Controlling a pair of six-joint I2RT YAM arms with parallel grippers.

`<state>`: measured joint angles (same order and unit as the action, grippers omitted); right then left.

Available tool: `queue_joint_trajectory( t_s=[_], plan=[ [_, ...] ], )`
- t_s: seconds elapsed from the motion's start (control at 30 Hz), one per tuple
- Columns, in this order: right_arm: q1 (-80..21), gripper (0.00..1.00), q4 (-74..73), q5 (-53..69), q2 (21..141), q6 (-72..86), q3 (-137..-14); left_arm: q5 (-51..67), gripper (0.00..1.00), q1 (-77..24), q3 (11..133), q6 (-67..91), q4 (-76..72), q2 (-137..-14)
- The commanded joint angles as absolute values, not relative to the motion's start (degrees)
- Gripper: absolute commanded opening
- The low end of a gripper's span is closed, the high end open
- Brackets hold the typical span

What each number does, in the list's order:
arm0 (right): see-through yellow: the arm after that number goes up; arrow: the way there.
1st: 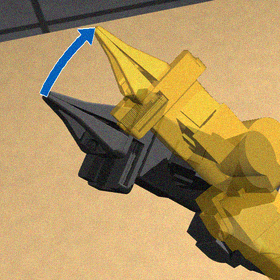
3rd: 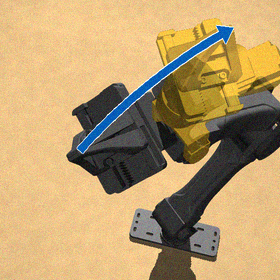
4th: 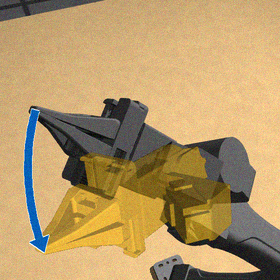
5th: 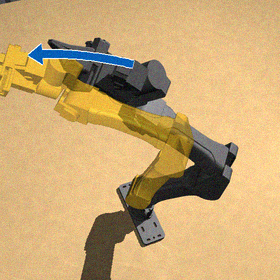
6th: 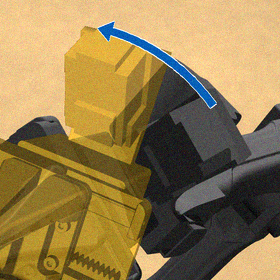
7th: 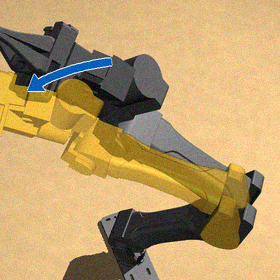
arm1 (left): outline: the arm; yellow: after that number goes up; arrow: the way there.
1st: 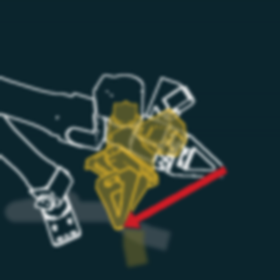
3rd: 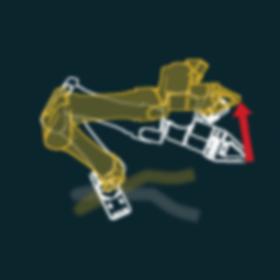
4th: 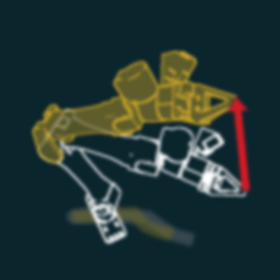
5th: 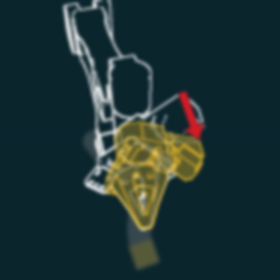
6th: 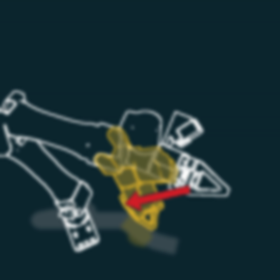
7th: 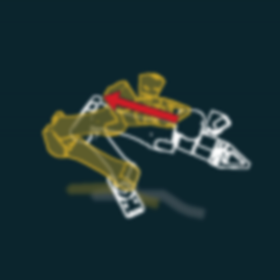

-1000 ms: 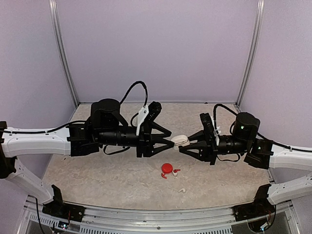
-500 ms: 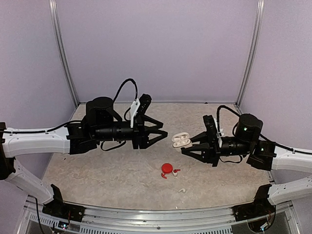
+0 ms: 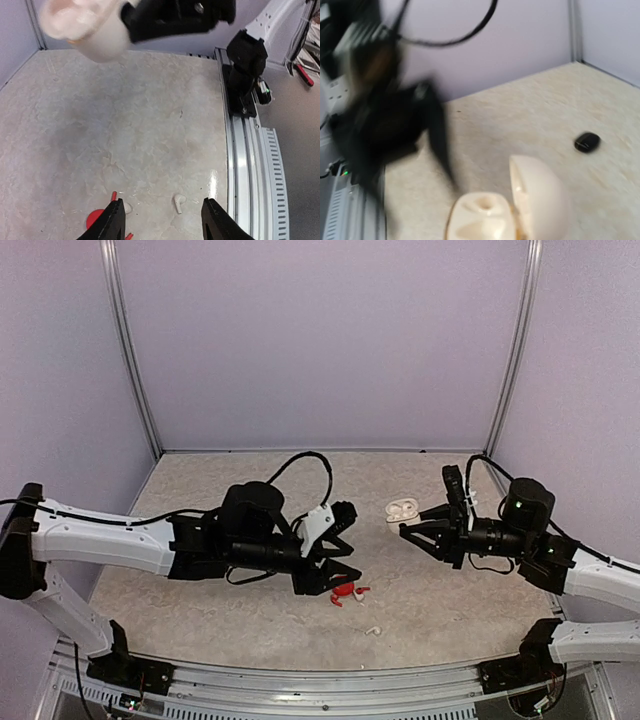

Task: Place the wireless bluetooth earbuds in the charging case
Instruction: Pick up the right earbud from the center of the board.

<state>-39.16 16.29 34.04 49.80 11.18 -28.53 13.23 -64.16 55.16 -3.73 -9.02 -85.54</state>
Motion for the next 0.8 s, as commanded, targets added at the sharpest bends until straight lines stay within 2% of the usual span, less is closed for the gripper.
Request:
queue_joint_trajectory(
  t_s=[0.0,0.3,0.77],
  plan=[
    [-35.3,0.00,13.7,34.2,49.0,14.7,-27.9,13.4,0.51,-67.8,62.2,-12.6,1.9,-95.5],
    [-29.8,0.00,9.0,31.7,47.6,17.0,-27.4,9.0,0.46,-72.4,75.9,-19.0,14.3,-110.7],
    [-23.5,0.00,8.2,34.7,46.5,18.5,-25.8,1.9,0.41,-74.5,87.0,-20.9,25.8,-120.9]
  ],
)
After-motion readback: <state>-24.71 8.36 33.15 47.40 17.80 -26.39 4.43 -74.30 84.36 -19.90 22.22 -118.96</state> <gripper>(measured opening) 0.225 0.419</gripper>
